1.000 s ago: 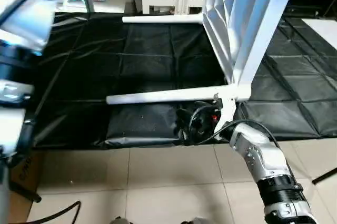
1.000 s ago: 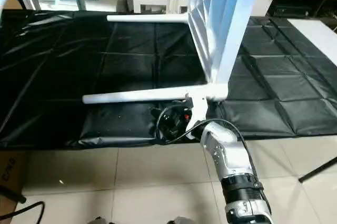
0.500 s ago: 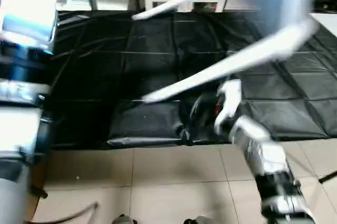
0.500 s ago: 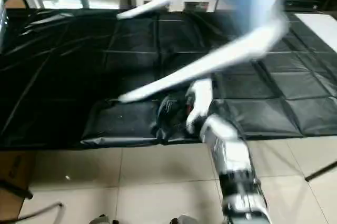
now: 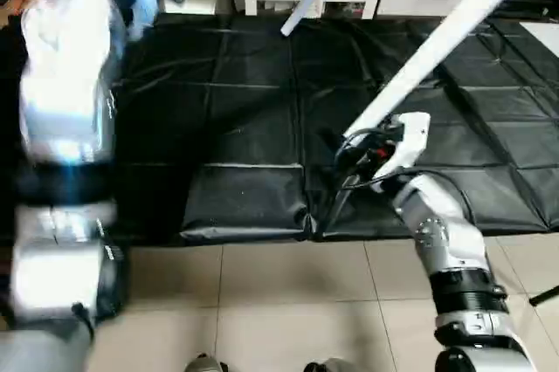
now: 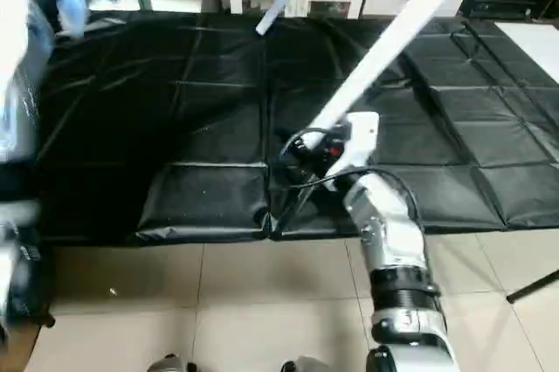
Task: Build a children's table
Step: Flip table
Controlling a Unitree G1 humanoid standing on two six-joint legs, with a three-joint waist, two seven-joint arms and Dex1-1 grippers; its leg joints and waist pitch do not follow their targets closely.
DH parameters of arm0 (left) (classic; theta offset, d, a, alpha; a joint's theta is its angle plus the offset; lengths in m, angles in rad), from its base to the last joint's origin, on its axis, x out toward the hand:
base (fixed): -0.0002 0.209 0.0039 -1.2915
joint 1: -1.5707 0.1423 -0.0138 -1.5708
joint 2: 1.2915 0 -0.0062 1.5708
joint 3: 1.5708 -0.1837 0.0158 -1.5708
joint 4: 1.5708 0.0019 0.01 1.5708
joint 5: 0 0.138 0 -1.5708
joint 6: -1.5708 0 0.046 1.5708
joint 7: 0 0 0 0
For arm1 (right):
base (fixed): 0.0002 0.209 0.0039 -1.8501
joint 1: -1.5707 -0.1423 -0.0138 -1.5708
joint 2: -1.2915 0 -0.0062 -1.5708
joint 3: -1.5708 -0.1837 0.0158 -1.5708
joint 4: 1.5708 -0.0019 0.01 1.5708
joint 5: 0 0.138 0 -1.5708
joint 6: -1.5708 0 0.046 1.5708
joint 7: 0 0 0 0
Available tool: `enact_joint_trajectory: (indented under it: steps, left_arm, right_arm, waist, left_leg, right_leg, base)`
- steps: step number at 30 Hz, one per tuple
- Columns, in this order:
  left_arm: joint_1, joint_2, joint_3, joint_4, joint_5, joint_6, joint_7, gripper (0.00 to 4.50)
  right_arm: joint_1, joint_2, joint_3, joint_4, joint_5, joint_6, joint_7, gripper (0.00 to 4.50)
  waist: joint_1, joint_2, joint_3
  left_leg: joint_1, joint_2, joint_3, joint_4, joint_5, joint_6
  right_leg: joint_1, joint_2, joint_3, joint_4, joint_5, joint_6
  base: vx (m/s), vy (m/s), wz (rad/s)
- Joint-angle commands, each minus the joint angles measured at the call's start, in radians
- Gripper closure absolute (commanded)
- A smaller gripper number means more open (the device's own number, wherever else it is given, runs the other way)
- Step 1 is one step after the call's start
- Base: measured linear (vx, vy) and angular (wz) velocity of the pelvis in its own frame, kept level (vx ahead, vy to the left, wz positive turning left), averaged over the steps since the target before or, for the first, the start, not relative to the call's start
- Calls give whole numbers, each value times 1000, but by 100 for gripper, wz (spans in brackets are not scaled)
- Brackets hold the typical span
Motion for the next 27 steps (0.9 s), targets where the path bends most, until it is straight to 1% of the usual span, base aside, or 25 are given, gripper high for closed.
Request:
enact_joint_trajectory:
  steps: [1, 2, 3, 4, 5, 6, 8, 9, 10, 11, 13, 14, 17, 19, 20, 22, 24, 27]
  left_arm:
    - [39, -49, 67, -11, -98, -6, 49, 283]
    - [66, -58, 75, -12, -106, -17, 51, 283]
    - [87, -64, 78, -17, -114, -25, 47, 283]
    - [107, -69, 82, -21, -125, -24, 40, 283]
    - [127, -68, 84, -19, -127, -29, 36, 283]
    - [144, -67, 82, -19, -136, -37, 17, 283]
    - [164, -65, 81, -20, -142, -42, 5, 283]
    - [194, -61, 72, -15, -141, -64, -18, 285]
    - [203, -62, 71, -14, -139, -68, -20, 285]
    - [227, -64, 68, -6, -126, -86, -19, 288]
    - [239, -66, 65, -2, -122, -101, -20, 289]
    - [258, -71, 60, 3, -118, -121, -20, 291]
    - [304, -75, 37, 12, -109, -170, -25, 293]
    - [326, -82, 30, 15, -107, -190, -19, 294]
    - [338, -86, 25, 20, -100, -204, -15, 294]
    - [350, -90, 19, 25, -93, -220, -15, 294]
    - [372, -102, 7, 40, -87, -240, -14, 294]
    - [406, -108, -20, 71, -61, -251, -13, 294]
  right_arm:
    - [-4, 5, 13, -6, 3, -23, 8, 0]
    - [-5, 5, 13, -6, 3, -27, 8, 0]
    - [-5, 3, 15, -6, 2, -30, 11, 0]
    - [-6, 1, 17, -6, 0, -32, 13, 0]
    - [-7, 1, 17, -6, 0, -35, 13, 0]
    - [-9, 0, 15, -5, 1, -35, 13, 0]
    - [-13, -1, 13, -4, 1, -36, 13, 0]
    - [-20, -3, 8, 0, 2, -41, 13, 0]
    - [-22, -3, 7, 1, 3, -41, 13, 0]
    - [-27, -7, 5, 5, 4, -44, 15, 0]
    - [-28, -8, 5, 6, 4, -45, 15, 0]
    - [-28, -9, 5, 9, 3, -49, 15, 0]
    - [-28, -12, 4, 13, 3, -53, 14, 0]
    - [-26, -12, 4, 15, 2, -54, 14, 0]
    - [-25, -13, 4, 16, 1, -53, 14, 0]
    - [-23, -14, 5, 18, -1, -53, 13, 0]
    - [-20, -21, 15, 33, -20, -51, 5, 0]
    - [-16, -42, 46, 82, -64, -46, 8, 0]
  waist:
    - [-1, -14, -109]
    - [-1, -12, -108]
    - [-2, -17, -108]
    - [-2, -17, -108]
    - [-1, -12, -107]
    - [-1, -13, -107]
    - [-1, -12, -107]
    - [-1, -15, -107]
    - [-3, -15, -106]
    - [-3, -17, -107]
    - [-3, -17, -107]
    - [-4, -23, -107]
    - [-4, -26, -108]
    - [-5, -28, -108]
    - [-6, -31, -107]
    - [-6, -31, -107]
    - [-7, -36, -108]
    - [-8, -33, -108]
  left_leg:
    - [-4, -10, 15, -37, 130, 106]
    - [-2, -10, 15, -36, 126, 108]
    - [0, -9, 16, -37, 118, 110]
    - [0, -9, 16, -37, 118, 110]
    - [2, -8, 15, -38, 108, 107]
    - [6, -5, 15, -38, 111, 110]
    - [8, -4, 14, -39, 108, 111]
    - [10, -2, 14, -40, 102, 110]
    - [10, -1, 15, -40, 101, 109]
    - [13, 1, 14, -41, 102, 110]
    - [13, 1, 14, -41, 104, 109]
    - [13, 1, 14, -42, 110, 110]
    - [13, 2, 14, -41, 119, 113]
    - [13, 1, 15, -41, 113, 113]
    - [12, 1, 15, -42, 108, 113]
    - [12, 1, 15, -42, 110, 112]
    - [11, 0, 15, -41, 123, 115]
    - [12, 0, 16, -41, 119, 116]
  right_leg:
    - [117, -82, 58, -50, 242, -188]
    - [114, -81, 57, -51, 230, -182]
    - [112, -81, 57, -53, 214, -177]
    - [112, -81, 57, -53, 214, -177]
    - [108, -81, 56, -54, 186, -172]
    - [105, -81, 57, -53, 184, -172]
    - [102, -81, 56, -53, 178, -173]
    - [100, -82, 57, -54, 167, -174]
    - [100, -81, 57, -54, 168, -175]
    - [98, -82, 56, -54, 170, -177]
    - [99, -82, 56, -53, 174, -177]
    - [100, -83, 57, -53, 187, -178]
    - [101, -84, 58, -50, 214, -186]
    - [101, -84, 58, -51, 214, -187]
    - [103, -85, 59, -52, 209, -188]
    - [103, -84, 59, -51, 210, -187]
    - [105, -84, 59, -50, 224, -186]
    - [103, -83, 59, -52, 216, -185]
  base:
    - [0, 0, 0]
    - [0, 0, 0]
    - [0, 0, 0]
    - [0, 0, 0]
    - [0, 0, 0]
    - [0, 0, 0]
    - [0, 0, 0]
    - [0, 0, 0]
    - [0, 0, 0]
    - [0, 0, 0]
    - [0, 0, 0]
    - [0, 0, 0]
    - [0, 0, 0]
    - [0, 0, 0]
    - [0, 0, 0]
    - [0, 0, 0]
    - [0, 0, 0]
    - [0, 0, 0]
